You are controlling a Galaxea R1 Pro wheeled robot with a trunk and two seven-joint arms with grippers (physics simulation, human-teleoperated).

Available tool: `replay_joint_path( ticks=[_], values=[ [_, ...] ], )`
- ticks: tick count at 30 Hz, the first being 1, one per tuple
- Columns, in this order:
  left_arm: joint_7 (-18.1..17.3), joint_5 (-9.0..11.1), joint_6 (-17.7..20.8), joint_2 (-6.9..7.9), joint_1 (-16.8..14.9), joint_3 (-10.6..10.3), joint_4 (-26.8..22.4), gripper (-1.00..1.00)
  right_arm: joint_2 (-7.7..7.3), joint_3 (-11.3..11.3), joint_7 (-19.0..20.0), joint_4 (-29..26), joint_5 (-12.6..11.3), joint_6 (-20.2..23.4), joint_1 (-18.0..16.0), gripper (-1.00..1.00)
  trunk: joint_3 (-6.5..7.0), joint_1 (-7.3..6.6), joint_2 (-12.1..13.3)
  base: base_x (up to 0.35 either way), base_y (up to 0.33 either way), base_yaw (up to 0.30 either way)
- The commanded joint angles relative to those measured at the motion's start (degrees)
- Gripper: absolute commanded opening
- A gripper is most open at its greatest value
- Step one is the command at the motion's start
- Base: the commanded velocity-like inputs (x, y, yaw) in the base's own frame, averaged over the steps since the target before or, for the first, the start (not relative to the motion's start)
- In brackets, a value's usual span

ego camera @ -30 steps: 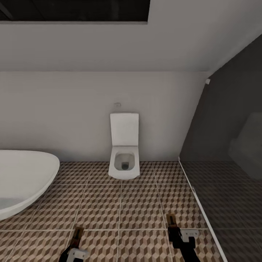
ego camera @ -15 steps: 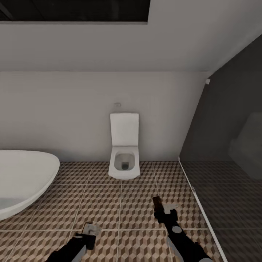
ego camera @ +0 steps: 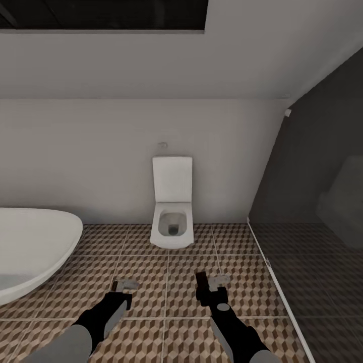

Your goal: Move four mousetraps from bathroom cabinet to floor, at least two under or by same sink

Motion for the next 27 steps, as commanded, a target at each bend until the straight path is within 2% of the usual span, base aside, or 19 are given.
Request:
replay_joint_path(
  ticks=[1, 3, 7, 10, 21, 27],
  values=[
    [0.49, 0.56, -1.3, -0.27, -0.06, -0.54, 0.21, -1.0, -0.03, 0.36, -0.41, -0.08, -0.46, 0.47, -0.05, -1.0, -0.11, 0.03, -0.12, 0.0, 0.0, 0.0],
    [0.58, 0.53, -2.96, -0.64, -0.09, -0.79, 0.26, -1.0, -0.04, 0.32, -0.52, -0.06, -0.46, 0.73, -0.05, -1.0, -0.11, 0.03, -0.12, 0.0, 0.0, 0.0],
    [0.69, 0.56, -3.83, -1.13, -0.1, -1.19, -0.63, -1.0, -0.03, 0.29, -0.64, -0.2, -0.46, 1.95, -0.06, -1.0, -0.11, 0.03, -0.12, 0.0, 0.0, 0.0],
    [0.69, 0.59, -4.0, -2.13, -0.1, -1.36, -0.88, -1.0, -0.02, 0.28, -0.58, -0.34, -0.51, 4.27, -0.06, -1.0, -0.11, 0.03, -0.12, 0.0, 0.0, 0.0],
    [-0.91, 0.6, -3.9, -3.91, -0.1, -1.42, -0.96, -1.0, -0.01, 0.2, -0.57, -0.87, -0.51, 10.89, -0.06, -1.0, -0.11, 0.03, -0.12, 0.0, 0.0, 0.0],
    [-0.95, 0.65, -3.89, -4.38, -0.1, -1.42, -0.89, -1.0, -0.01, 0.19, -0.41, -0.99, -0.6, 11.37, -0.06, -1.0, -0.11, 0.03, -0.12, 0.001, 0.0, 0.0]
  ],
)
